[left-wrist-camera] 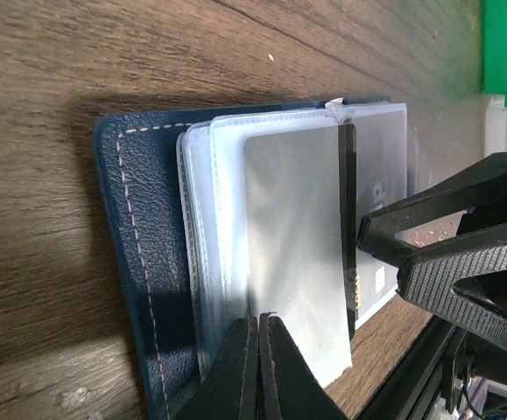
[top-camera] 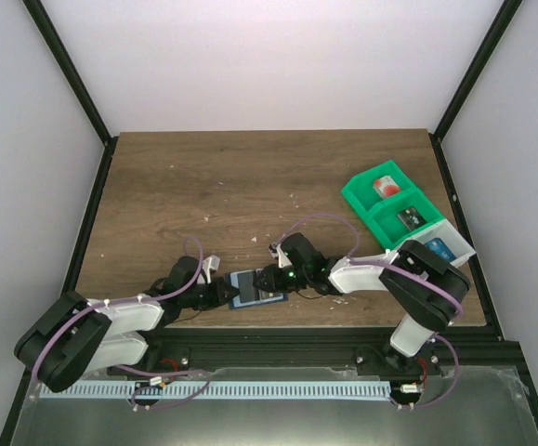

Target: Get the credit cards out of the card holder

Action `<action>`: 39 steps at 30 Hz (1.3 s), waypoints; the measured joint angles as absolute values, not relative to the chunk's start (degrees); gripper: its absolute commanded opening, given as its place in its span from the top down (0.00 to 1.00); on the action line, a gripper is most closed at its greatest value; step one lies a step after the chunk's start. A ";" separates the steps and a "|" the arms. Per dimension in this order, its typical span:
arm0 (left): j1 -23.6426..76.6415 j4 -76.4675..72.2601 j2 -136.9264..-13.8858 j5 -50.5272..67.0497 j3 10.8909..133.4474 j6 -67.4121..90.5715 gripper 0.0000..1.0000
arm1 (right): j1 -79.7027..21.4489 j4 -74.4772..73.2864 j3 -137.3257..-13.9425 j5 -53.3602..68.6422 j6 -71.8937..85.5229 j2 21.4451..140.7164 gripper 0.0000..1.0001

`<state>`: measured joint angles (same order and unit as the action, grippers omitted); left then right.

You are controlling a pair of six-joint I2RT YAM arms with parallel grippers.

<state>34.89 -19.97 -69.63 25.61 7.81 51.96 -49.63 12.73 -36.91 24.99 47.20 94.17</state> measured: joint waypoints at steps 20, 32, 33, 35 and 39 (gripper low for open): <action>34.89 -21.50 -69.58 25.69 7.01 52.12 1.00 | -49.63 17.54 -37.47 26.46 47.62 98.35 0.93; 34.92 -20.73 -68.73 24.34 6.90 52.16 1.00 | -48.77 19.79 -34.37 26.96 48.75 94.39 0.99; 34.89 -20.78 -68.71 24.27 6.85 52.18 1.00 | -48.58 19.79 -33.89 26.96 48.73 93.91 1.00; 34.89 -20.95 -68.71 24.25 6.74 52.18 1.00 | -48.21 19.70 -32.91 26.92 48.75 92.71 0.99; 34.89 -20.95 -68.71 24.27 6.72 52.18 0.96 | -47.31 17.50 -31.75 26.00 48.34 89.01 1.00</action>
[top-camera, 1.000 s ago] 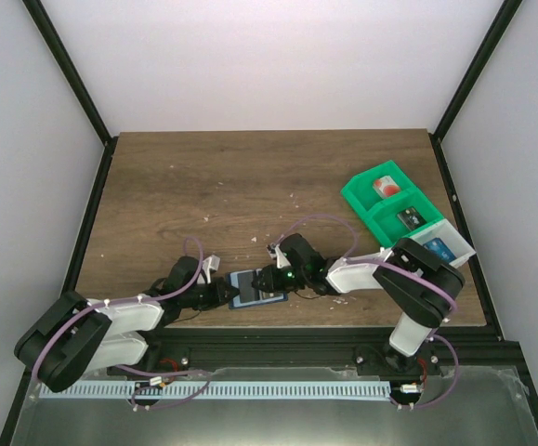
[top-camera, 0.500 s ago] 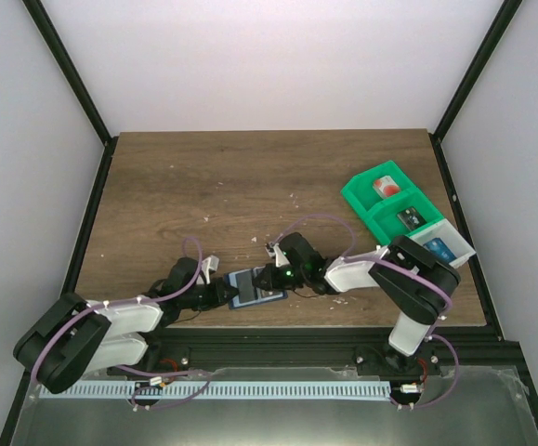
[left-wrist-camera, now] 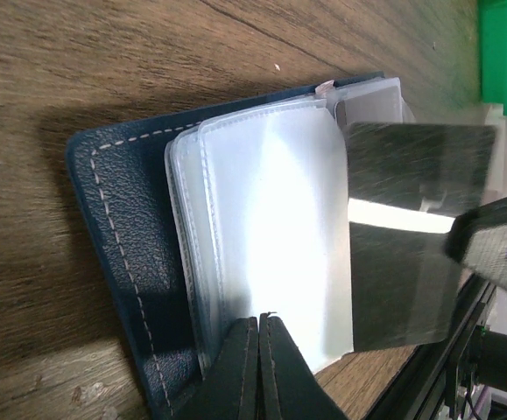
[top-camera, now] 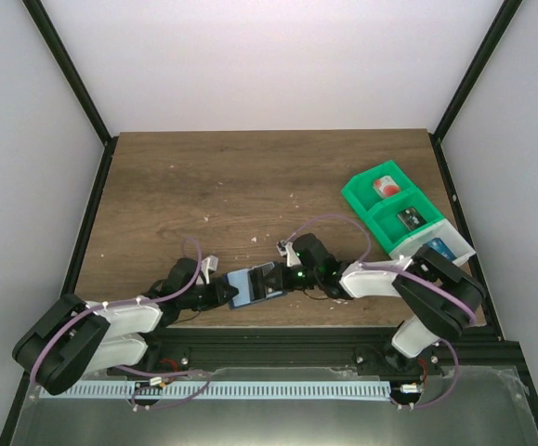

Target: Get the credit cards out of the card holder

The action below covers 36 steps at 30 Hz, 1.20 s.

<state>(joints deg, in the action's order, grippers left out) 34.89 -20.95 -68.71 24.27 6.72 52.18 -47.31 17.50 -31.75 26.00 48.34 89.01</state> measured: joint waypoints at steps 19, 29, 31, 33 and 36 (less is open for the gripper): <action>34.85 -7.99 -53.19 30.17 20.16 57.23 0.36 | -55.94 9.41 -29.45 6.28 20.51 63.13 1.00; 35.57 -7.53 -34.39 25.96 19.25 42.11 0.44 | -56.38 -4.10 -41.85 4.01 34.02 63.22 1.00; 36.47 -7.66 -27.94 23.09 18.13 35.38 0.43 | -56.07 -4.32 -42.74 4.60 40.10 62.61 0.99; 36.86 -7.81 -23.03 21.45 17.23 28.62 0.43 | -55.61 -4.10 -41.98 5.87 47.66 61.19 1.00; 36.93 -7.64 -19.38 20.64 16.93 19.49 0.44 | -53.74 -4.36 -40.77 7.77 59.09 59.48 1.00</action>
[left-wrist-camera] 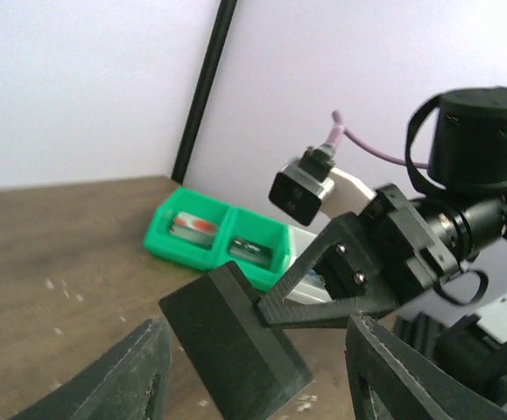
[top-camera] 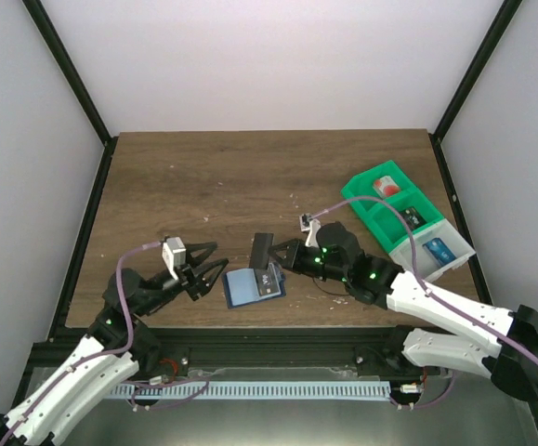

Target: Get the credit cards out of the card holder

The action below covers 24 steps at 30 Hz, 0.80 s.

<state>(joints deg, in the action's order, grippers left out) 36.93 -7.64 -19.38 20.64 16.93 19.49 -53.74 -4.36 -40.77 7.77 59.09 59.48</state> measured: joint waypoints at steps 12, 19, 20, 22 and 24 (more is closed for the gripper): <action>38.06 4.34 -25.04 27.55 25.98 -11.42 0.41 | -49.23 -4.56 -42.48 17.10 84.38 59.61 0.99; 38.89 6.22 -28.75 32.77 26.35 -22.20 0.41 | -49.01 1.32 -40.58 25.80 92.31 63.33 0.99; 39.03 6.90 -29.23 33.30 26.35 -23.68 0.41 | -48.99 1.96 -40.27 26.68 92.95 63.86 0.99; 39.18 8.03 -29.63 33.76 26.35 -26.09 0.41 | -48.93 3.14 -39.55 28.14 94.30 64.45 1.00; 39.33 8.88 -29.67 33.95 26.35 -28.16 0.41 | -48.93 3.92 -38.96 28.99 95.33 64.45 0.99</action>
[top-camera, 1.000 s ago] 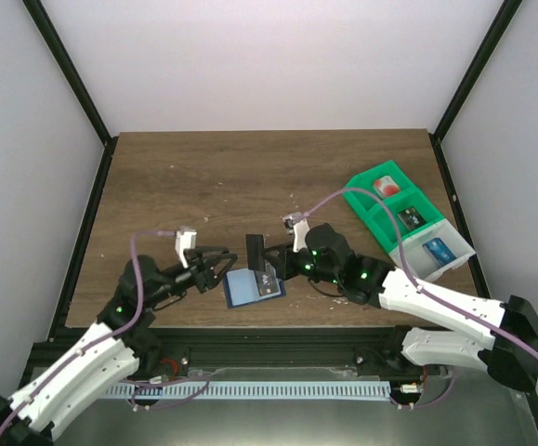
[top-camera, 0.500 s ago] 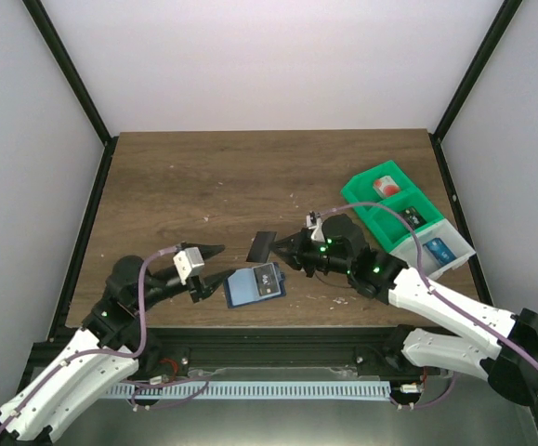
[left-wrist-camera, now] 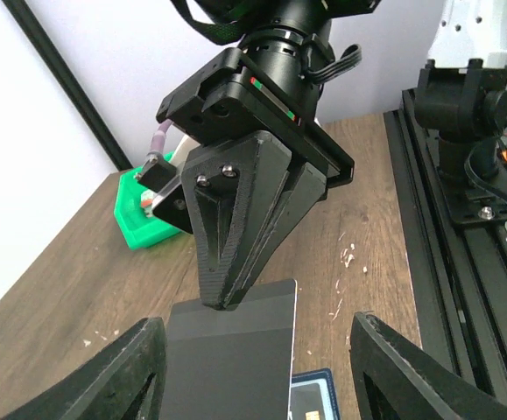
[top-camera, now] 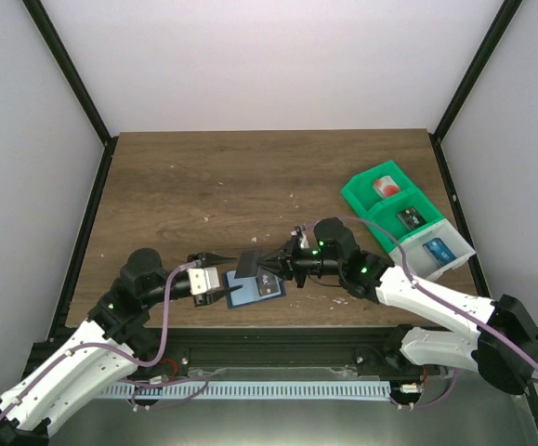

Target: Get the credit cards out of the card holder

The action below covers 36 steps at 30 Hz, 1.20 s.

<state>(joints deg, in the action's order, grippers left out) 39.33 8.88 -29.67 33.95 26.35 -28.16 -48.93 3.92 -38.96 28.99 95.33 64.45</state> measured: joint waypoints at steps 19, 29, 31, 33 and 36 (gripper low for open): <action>42.04 9.04 -37.52 31.24 27.11 -36.34 1.00 | -48.93 8.21 -37.04 32.60 99.92 63.81 0.97; 42.24 1.08 -35.55 28.27 27.00 -21.12 1.00 | -48.82 14.20 -30.57 27.66 82.54 56.55 0.54; 42.26 -1.76 -35.66 27.59 26.17 -14.41 1.00 | -48.82 15.11 -26.85 24.01 76.58 50.52 0.48; 42.26 -4.69 -36.16 26.89 25.34 -6.35 1.00 | -48.82 15.92 -24.32 21.54 71.13 45.23 0.45; 42.26 -7.38 -37.80 25.45 25.19 5.50 1.00 | -48.82 17.58 -22.70 20.60 63.48 40.18 0.43</action>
<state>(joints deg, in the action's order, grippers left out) 42.26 -7.38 -37.80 25.45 25.19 5.50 -48.82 17.58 -22.70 20.60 63.48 40.18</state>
